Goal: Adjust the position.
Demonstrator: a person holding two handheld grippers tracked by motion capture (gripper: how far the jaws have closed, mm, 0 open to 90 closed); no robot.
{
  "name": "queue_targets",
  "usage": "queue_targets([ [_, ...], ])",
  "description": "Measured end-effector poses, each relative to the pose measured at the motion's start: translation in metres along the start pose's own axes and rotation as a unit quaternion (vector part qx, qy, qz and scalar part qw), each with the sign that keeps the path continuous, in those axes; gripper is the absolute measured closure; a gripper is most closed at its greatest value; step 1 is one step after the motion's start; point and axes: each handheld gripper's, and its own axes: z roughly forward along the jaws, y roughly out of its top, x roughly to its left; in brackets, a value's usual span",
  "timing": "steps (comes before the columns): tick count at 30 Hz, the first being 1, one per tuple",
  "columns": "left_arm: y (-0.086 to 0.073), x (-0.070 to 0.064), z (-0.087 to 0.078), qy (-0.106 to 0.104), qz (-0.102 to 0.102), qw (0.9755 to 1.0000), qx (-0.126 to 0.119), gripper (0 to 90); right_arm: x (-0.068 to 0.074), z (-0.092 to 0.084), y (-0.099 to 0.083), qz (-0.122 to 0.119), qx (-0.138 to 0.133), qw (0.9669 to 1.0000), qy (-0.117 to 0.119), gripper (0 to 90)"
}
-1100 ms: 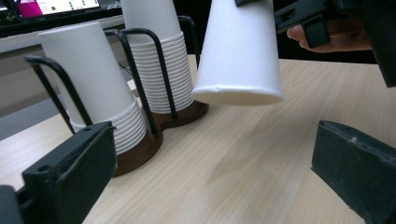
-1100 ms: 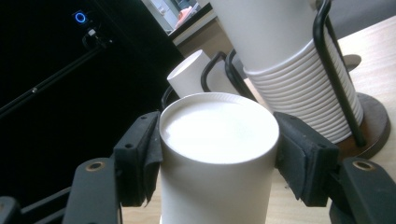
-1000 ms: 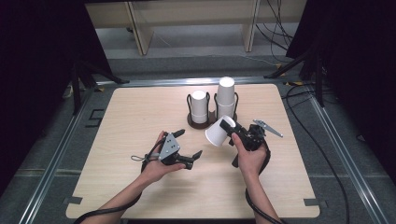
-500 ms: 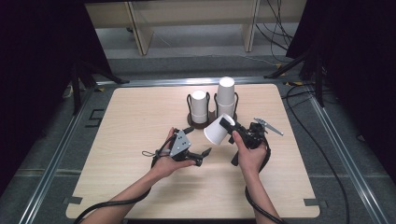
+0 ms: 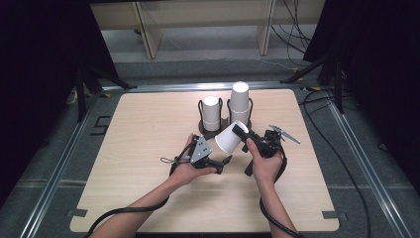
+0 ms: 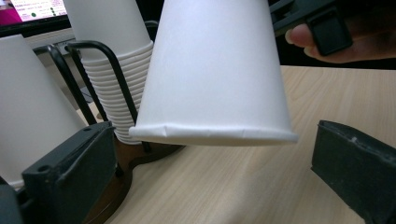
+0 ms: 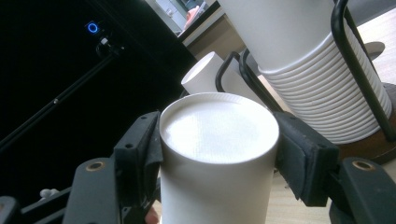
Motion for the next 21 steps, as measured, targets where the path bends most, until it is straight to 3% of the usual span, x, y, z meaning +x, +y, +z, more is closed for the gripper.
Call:
queue_targets([
  [11, 0.0004, 0.0005, 0.0042, 0.004, 0.008, 0.9999, -0.005, 0.4, 0.0023, 0.0034, -0.0041, 0.008, 0.008, 0.9999, 0.002, 36.0],
  [12, 0.0006, 0.0006, 0.0042, 0.005, 0.01, 0.9999, -0.003, 0.4, 0.0023, 0.0042, -0.005, 0.011, 0.009, 0.9999, 0.0, 36.0],
  [13, 0.0006, 0.0005, 0.0045, 0.005, 0.009, 0.9999, -0.004, 0.8, 0.0057, 0.0029, -0.0055, 0.033, 0.017, 0.9993, 0.009, 36.0],
  [14, 0.0005, 0.0004, 0.0049, 0.006, 0.009, 0.9999, -0.004, 1.1, 0.0031, 0.0037, -0.0054, 0.012, 0.012, 0.9999, 0.003, 36.0],
  [21, -0.0008, -0.0003, 0.0065, 0.006, 0.015, 0.9999, -0.002, 6.8, 0.001, 0.0021, -0.006, 0.014, 0.013, 0.9998, 0.003, 36.0],
])
